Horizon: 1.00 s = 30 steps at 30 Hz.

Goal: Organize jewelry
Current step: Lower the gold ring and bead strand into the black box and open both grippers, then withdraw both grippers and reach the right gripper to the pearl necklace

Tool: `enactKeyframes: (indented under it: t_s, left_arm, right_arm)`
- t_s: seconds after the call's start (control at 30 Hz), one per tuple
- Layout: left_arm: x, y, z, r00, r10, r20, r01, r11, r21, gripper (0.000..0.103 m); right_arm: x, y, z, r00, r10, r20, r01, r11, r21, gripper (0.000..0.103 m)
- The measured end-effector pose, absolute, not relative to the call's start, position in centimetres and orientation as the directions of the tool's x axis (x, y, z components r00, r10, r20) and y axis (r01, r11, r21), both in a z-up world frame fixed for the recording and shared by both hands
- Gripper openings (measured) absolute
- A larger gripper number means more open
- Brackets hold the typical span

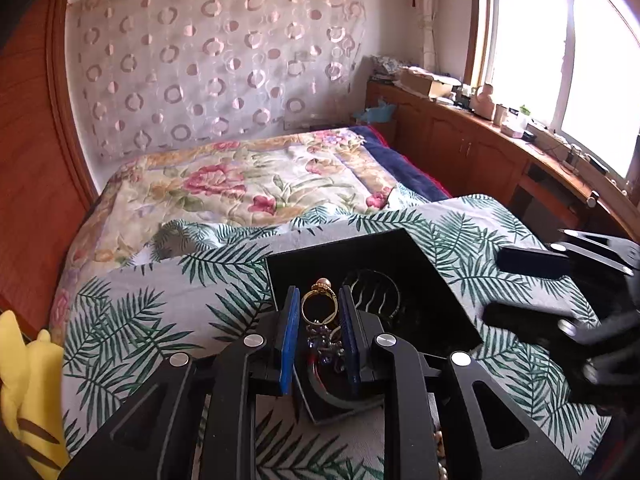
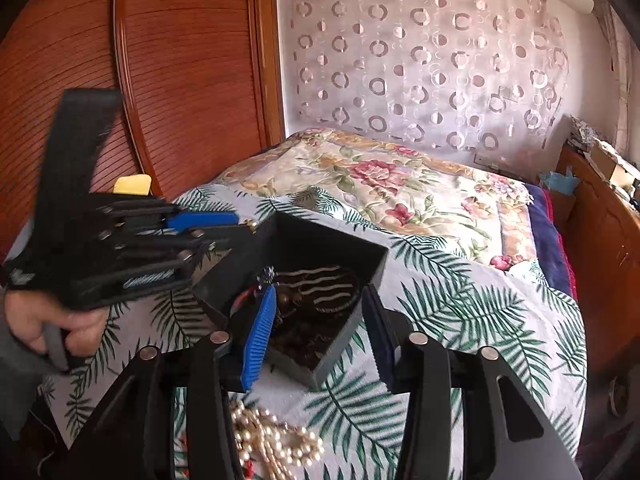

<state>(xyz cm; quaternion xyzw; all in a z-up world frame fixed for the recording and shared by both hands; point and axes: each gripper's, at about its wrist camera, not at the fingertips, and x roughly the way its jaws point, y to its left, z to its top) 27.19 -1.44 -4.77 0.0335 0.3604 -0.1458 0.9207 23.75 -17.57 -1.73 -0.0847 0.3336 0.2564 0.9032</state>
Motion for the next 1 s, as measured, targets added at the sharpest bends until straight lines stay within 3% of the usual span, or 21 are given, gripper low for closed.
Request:
enactKeyframes:
  t_s: [0.4, 0.5, 0.8, 1.0]
  left_arm:
    - [27.8, -2.4, -5.7, 0.688, -0.24, -0.684, 0.299, 0.954, -0.034, 0.02]
    - [27.0, -2.0, -5.4, 0.696, -0.244, -0.675, 0.294, 0.955, -0.042, 0.035]
    - [20.5, -1.2, -5.1, 0.719, -0.284, -0.635, 0.327, 0.944, -0.051, 0.061]
    - [17.7, -0.8, -6.6, 0.698, -0.298, -0.651, 0.333, 0.94, -0.072, 0.069]
  right_arm:
    - [20.2, -20.7, -3.3, 0.64, 0.411, -0.65, -0.514, 0.857, 0.035, 0.052]
    - [19.3, -21.6, -3.7, 0.633, 0.419, -0.651, -0.514, 0.856, 0.051, 0.052]
    - [16.4, -22.4, -6.5, 0.588, 0.411, -0.697, -0.534, 0.844, 0.047, 0.048]
    - [15.9, -21.8, -8.2, 0.551, 0.41, -0.727, -0.553, 0.831, 0.05, 0.041]
